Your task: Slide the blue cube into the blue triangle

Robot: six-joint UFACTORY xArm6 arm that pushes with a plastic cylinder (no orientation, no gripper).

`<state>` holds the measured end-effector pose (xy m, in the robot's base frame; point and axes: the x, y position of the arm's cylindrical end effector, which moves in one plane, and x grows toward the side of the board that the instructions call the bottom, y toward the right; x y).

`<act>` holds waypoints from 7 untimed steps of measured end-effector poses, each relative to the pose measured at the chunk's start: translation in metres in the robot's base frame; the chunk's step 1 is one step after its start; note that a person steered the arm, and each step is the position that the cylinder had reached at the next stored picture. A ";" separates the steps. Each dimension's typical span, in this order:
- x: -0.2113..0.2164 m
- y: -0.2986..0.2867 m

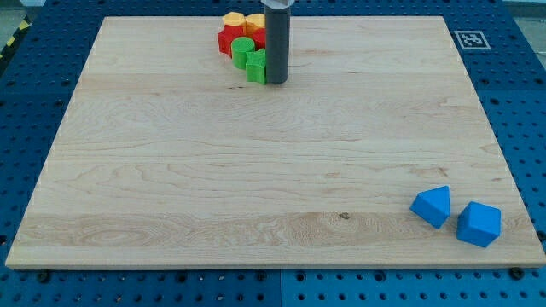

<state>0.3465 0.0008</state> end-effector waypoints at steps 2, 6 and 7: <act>0.032 0.026; 0.049 0.059; 0.050 0.072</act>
<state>0.3960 0.0723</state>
